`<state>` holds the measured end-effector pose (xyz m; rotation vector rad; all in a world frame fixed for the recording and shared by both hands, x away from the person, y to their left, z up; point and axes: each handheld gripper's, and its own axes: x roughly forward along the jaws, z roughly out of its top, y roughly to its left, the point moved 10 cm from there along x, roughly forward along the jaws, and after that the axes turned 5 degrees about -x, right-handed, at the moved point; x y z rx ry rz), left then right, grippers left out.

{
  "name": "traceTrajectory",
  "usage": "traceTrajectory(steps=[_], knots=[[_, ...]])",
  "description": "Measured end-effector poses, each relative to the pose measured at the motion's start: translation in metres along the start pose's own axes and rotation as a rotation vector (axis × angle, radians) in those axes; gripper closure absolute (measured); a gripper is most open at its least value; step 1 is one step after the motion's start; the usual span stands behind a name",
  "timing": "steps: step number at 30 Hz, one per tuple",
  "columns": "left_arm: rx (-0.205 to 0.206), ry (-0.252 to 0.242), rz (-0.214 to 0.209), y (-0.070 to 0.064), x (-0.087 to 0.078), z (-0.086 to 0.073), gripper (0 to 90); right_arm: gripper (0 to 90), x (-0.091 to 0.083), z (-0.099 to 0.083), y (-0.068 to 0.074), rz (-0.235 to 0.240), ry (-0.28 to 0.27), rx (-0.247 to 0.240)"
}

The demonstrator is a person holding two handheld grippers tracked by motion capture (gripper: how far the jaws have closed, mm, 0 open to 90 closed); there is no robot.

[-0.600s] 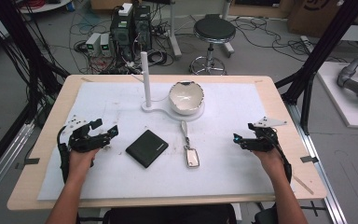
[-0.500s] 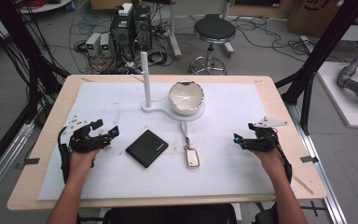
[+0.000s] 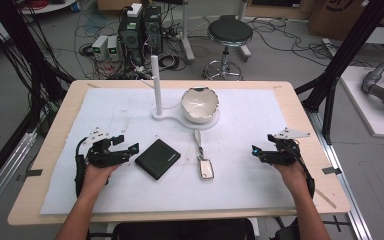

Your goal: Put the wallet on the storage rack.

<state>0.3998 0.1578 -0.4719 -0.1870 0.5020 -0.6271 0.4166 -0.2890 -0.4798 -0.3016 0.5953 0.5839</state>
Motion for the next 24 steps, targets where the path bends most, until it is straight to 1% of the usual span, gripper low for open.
traceTrajectory(steps=[1,2,3,4,5,6,9,10,11,12,13,14,15,17,18,19,20,21,23,24], knots=[[0.000,0.000,0.000,0.000,0.000,0.000,24.1,21.0,0.000,-0.001,0.001,-0.001,0.007,0.007],[0.006,0.041,-0.011,-0.002,0.004,-0.006,24.7,21.0,0.001,-0.001,0.000,-0.004,0.013,-0.001],[0.006,0.041,-0.011,-0.002,0.004,-0.006,24.8,21.0,0.001,-0.001,0.000,-0.004,0.013,0.006],[0.005,0.087,-0.019,-0.004,0.008,-0.013,24.7,21.0,0.000,-0.001,0.000,-0.004,0.011,0.008],[0.005,0.087,-0.019,-0.004,0.008,-0.013,25.0,21.0,0.000,-0.001,0.000,-0.008,0.009,0.006],[-0.002,0.125,-0.028,-0.005,0.011,-0.018,25.8,21.0,-0.001,-0.001,0.001,-0.010,0.012,0.013],[0.019,0.185,-0.052,-0.008,0.014,-0.027,31.6,21.0,-0.003,-0.002,0.001,-0.010,0.016,0.004],[0.017,0.198,-0.055,-0.009,0.015,-0.029,34.7,21.0,-0.003,-0.002,0.001,-0.012,0.015,0.007],[0.017,0.198,-0.055,-0.009,0.015,-0.029,35.8,21.0,-0.003,-0.002,0.001,-0.012,0.015,0.007],[0.006,0.232,-0.073,-0.010,0.016,-0.033,36.0,21.0,-0.002,-0.002,0.001,-0.011,0.014,0.014],[0.006,0.232,-0.073,-0.010,0.016,-0.033,36.8,21.0,-0.002,-0.002,0.001,-0.011,0.014,0.014],[0.007,0.256,-0.075,-0.011,0.017,-0.037,38.1,21.0,-0.002,-0.002,0.002,-0.009,0.018,0.019],[0.007,0.256,-0.075,-0.011,0.017,-0.037,39.0,21.0,-0.001,-0.002,0.002,-0.008,0.017,0.012],[0.009,0.269,-0.100,-0.013,0.017,-0.039,43.8,21.1,0.000,-0.002,0.003,-0.003,0.019,0.008],[0.008,0.272,-0.108,-0.014,0.017,-0.039,47.5,21.0,0.001,-0.002,0.004,0.000,0.023,0.008],[0.001,0.279,-0.127,-0.016,0.017,-0.040,50.5,21.1,0.001,-0.002,0.004,0.002,0.024,0.003],[-0.007,0.283,-0.140,-0.017,0.016,-0.040,56.0,21.1,0.001,-0.002,0.004,0.002,0.023,0.005],[-0.007,0.283,-0.140,-0.017,0.016,-0.040,59.0,21.1,0.001,-0.002,0.004,0.002,0.023,0.005],[-0.015,0.279,-0.137,-0.017,0.016,-0.040,59.7,21.1,0.002,-0.001,0.005,0.003,0.025,0.011],[-0.036,0.285,-0.148,-0.017,0.016,-0.040,64.4,21.1,0.002,-0.001,0.004,0.002,0.025,0.008]])
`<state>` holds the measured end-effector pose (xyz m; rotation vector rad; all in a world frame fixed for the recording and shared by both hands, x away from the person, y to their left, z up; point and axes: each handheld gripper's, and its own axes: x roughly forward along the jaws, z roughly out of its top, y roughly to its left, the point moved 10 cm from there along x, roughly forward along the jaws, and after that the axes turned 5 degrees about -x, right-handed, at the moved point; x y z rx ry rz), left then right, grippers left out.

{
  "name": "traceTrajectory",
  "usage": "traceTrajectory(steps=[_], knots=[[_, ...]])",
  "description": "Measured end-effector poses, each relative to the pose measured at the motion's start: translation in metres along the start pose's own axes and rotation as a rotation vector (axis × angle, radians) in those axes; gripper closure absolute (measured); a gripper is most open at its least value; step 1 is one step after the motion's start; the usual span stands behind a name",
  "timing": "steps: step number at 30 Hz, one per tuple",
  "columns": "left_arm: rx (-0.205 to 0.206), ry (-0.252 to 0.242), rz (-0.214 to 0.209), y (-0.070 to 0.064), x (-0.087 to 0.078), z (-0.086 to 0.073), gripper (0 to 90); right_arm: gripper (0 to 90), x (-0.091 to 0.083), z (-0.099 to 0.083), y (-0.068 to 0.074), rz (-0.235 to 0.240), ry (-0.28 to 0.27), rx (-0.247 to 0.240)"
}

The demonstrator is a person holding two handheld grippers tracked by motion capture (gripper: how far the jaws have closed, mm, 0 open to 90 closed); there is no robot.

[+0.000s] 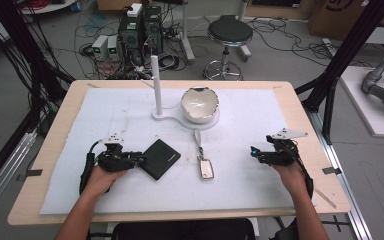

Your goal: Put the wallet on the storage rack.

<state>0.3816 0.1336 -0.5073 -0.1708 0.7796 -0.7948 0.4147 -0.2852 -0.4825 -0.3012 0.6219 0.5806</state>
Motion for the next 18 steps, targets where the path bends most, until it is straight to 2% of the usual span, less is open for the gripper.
traceTrajectory(steps=[4,9,12,15,18], knots=[[-0.026,-0.024,-0.001,0.002,-0.002,0.003,76.1,21.1,0.000,0.001,0.000,-0.001,-0.004,-0.003],[-0.037,-0.034,-0.009,0.002,-0.004,0.004,81.6,21.1,0.001,0.001,0.001,0.002,-0.002,-0.008],[-0.058,-0.053,-0.033,0.000,-0.007,0.008,83.9,21.1,0.000,0.001,0.001,-0.002,-0.003,-0.003],[-0.050,-0.080,-0.051,-0.005,-0.011,0.014,85.1,21.1,0.000,0.000,0.000,-0.001,-0.001,0.000],[-0.016,-0.122,-0.038,-0.011,-0.018,0.025,86.0,21.1,0.000,0.000,0.000,-0.002,-0.001,-0.001]])
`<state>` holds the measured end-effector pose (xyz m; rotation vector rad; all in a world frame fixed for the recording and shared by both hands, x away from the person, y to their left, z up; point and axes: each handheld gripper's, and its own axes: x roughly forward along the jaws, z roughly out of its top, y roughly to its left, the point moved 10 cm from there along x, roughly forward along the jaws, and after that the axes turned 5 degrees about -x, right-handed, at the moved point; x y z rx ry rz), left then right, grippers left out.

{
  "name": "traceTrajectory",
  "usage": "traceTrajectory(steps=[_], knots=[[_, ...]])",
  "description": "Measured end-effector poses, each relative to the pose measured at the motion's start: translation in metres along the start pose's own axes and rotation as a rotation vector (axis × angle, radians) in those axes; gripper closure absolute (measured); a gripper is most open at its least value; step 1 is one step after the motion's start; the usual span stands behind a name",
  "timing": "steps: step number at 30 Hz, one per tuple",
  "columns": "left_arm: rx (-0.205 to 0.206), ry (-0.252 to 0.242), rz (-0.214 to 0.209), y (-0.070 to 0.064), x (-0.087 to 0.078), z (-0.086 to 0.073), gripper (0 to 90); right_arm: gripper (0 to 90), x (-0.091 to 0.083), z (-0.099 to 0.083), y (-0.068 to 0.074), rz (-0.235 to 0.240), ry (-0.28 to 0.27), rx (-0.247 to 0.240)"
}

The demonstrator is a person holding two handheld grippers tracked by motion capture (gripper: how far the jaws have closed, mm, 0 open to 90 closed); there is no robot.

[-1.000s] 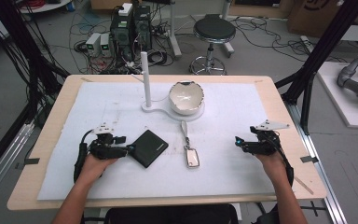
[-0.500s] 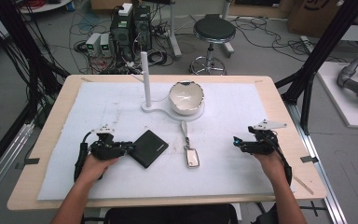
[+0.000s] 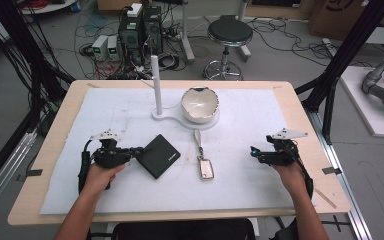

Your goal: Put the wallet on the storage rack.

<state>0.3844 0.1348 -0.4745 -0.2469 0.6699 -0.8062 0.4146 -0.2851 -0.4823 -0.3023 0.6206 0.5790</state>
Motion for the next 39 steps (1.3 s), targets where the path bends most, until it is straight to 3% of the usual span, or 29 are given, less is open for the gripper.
traceTrajectory(steps=[1,2,3,4,5,6,7,8,11,13,18,22,25,29,31,35,39], knots=[[0.000,0.000,0.000,0.000,0.000,0.000,86.1,21.1,0.000,0.000,0.000,-0.001,0.000,0.000],[0.040,-0.036,0.018,-0.006,-0.005,0.010,86.3,21.1,0.000,0.000,0.000,-0.001,0.000,0.002],[0.040,-0.036,0.018,-0.006,-0.005,0.010,86.4,21.1,0.000,0.000,0.000,-0.001,0.000,0.002],[0.103,-0.065,0.054,-0.011,-0.009,0.019,86.4,21.1,0.000,-0.001,0.000,-0.001,0.000,0.002],[0.103,-0.065,0.054,-0.011,-0.009,0.019,86.4,21.1,0.000,-0.001,0.000,-0.001,0.000,0.002],[0.141,-0.083,0.083,-0.015,-0.011,0.024,86.5,21.1,0.000,-0.001,-0.001,-0.001,0.003,0.002],[0.141,-0.083,0.083,-0.015,-0.011,0.024,86.4,21.1,0.000,-0.001,-0.001,-0.001,0.003,0.002],[0.173,-0.091,0.102,-0.017,-0.010,0.026,86.5,21.1,0.000,-0.001,-0.001,-0.003,0.001,0.003],[0.207,-0.104,0.096,-0.024,-0.009,0.027,86.4,21.1,-0.001,-0.001,-0.001,-0.004,0.000,0.004],[0.237,-0.109,0.070,-0.034,-0.004,0.027,86.3,21.1,-0.001,-0.001,-0.002,-0.007,0.000,0.006],[0.255,-0.117,0.034,-0.044,0.002,0.025,83.7,21.1,-0.001,-0.001,-0.002,-0.006,0.001,0.002],[0.262,-0.118,0.024,-0.047,0.007,0.024,71.0,21.1,-0.002,-0.002,-0.002,-0.005,0.004,0.002],[0.274,-0.122,-0.001,-0.050,0.009,0.023,68.4,21.1,-0.002,-0.002,-0.002,-0.004,0.004,0.005],[0.286,-0.135,0.007,-0.050,0.011,0.022,64.9,21.1,-0.001,-0.002,-0.002,-0.005,0.004,0.006],[0.287,-0.139,0.020,-0.050,0.012,0.023,66.3,21.1,-0.001,-0.002,-0.001,-0.003,0.004,0.007],[0.302,-0.141,0.095,-0.045,0.014,0.025,83.9,21.2,0.000,0.006,0.006,0.014,-0.020,-0.012],[0.314,-0.137,0.084,-0.049,0.016,0.026,85.8,21.2,0.005,0.013,0.015,0.039,-0.023,-0.031]])
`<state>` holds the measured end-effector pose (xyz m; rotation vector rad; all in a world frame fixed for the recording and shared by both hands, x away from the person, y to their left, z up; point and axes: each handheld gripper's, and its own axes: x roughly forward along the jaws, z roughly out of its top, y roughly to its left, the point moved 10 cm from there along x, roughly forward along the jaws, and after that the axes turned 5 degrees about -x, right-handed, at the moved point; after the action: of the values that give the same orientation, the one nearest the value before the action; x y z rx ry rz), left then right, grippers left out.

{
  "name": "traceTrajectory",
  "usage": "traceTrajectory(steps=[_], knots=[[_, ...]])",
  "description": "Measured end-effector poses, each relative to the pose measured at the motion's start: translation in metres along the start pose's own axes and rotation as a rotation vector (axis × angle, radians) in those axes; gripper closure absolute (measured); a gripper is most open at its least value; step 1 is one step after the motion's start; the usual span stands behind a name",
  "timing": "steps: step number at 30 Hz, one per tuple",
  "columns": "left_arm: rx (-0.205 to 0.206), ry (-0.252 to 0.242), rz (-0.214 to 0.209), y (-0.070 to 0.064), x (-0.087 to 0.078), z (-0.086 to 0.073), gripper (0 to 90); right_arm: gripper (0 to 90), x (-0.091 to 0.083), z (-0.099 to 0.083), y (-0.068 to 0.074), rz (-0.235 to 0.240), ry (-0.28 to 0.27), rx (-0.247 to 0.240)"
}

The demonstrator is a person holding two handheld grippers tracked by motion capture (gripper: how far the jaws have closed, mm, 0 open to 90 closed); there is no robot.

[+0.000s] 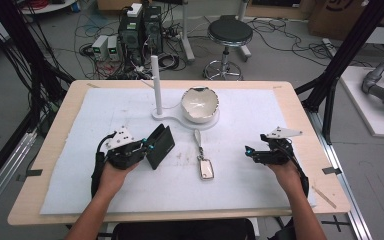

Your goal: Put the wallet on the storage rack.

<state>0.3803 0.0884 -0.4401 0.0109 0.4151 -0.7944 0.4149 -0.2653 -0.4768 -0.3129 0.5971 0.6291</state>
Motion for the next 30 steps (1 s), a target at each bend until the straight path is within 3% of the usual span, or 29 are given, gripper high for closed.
traceTrajectory(steps=[4,6,7,8,9,18,25,30], knots=[[-0.001,-0.010,-0.086,-0.009,0.001,0.002,85.9,21.2,0.002,0.018,0.017,0.071,-0.071,-0.032],[0.002,-0.008,-0.096,-0.009,0.001,0.003,85.9,21.2,0.004,0.029,0.030,0.124,-0.114,-0.071],[0.004,-0.010,-0.126,-0.012,0.001,0.003,85.9,21.2,0.006,0.033,0.036,0.143,-0.130,-0.095],[0.004,-0.010,-0.126,-0.012,0.001,0.003,85.9,21.2,0.006,0.033,0.036,0.143,-0.130,-0.095],[0.000,-0.012,-0.146,-0.015,0.000,0.004,85.9,21.2,0.011,0.040,0.047,0.176,-0.140,-0.126],[0.044,0.004,-0.209,-0.027,0.002,0.003,85.9,27.2,0.040,0.066,0.087,0.359,-0.155,-0.195],[0.042,0.004,-0.229,-0.028,0.002,0.003,85.8,40.5,0.061,0.086,0.118,0.485,-0.172,-0.255],[0.052,0.007,-0.241,-0.029,0.002,0.003,85.8,43.5,0.074,0.093,0.140,0.561,-0.159,-0.297]])
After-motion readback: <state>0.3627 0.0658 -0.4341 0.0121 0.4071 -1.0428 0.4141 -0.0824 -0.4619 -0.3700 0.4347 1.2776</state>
